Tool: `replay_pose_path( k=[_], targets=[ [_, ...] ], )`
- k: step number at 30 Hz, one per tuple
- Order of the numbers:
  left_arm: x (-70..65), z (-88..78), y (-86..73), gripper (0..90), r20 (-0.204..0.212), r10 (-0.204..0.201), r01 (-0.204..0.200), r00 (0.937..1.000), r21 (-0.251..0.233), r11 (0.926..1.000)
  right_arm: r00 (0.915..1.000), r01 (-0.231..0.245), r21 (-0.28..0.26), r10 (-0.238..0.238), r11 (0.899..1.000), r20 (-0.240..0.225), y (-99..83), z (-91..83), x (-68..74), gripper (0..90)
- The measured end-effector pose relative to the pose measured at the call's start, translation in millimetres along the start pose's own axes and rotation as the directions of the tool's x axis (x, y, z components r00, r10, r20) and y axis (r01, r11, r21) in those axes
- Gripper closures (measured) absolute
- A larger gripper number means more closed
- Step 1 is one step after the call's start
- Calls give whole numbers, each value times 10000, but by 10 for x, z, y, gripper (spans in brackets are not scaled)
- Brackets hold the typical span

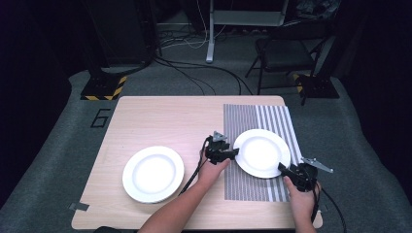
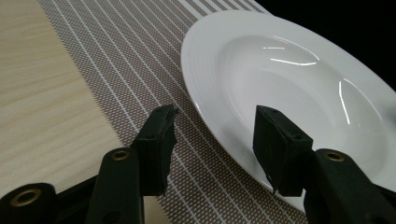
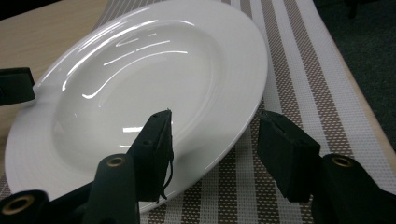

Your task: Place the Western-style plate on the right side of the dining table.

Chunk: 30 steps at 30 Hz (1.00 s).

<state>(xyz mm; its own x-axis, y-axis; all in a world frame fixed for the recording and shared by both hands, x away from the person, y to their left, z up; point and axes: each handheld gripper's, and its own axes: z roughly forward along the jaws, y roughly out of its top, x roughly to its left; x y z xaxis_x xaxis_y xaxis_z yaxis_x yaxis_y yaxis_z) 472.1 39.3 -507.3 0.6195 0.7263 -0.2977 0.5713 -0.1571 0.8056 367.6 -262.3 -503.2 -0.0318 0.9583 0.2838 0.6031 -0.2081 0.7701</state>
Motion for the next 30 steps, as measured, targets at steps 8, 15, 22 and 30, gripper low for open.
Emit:
replay_pose_path(
  k=[8,15,22,30],
  targets=[
    [71,-249,28,489,4,-282,282,9996,-267,9992,9990,283,-634,-303,9976,-316,69,-193,108,455],
    [93,-487,49,489,-92,-131,126,9999,-454,9989,9952,591,-788,-650,9951,-736,99,-212,253,456],
    [162,-728,83,485,-246,-111,101,9996,-386,9992,9906,979,-707,-1040,9927,-890,106,-215,348,455],
    [339,-1030,64,484,-499,-78,70,9987,-160,9998,9796,1389,-406,-1433,9895,-1411,116,-210,502,455]
  ],
)
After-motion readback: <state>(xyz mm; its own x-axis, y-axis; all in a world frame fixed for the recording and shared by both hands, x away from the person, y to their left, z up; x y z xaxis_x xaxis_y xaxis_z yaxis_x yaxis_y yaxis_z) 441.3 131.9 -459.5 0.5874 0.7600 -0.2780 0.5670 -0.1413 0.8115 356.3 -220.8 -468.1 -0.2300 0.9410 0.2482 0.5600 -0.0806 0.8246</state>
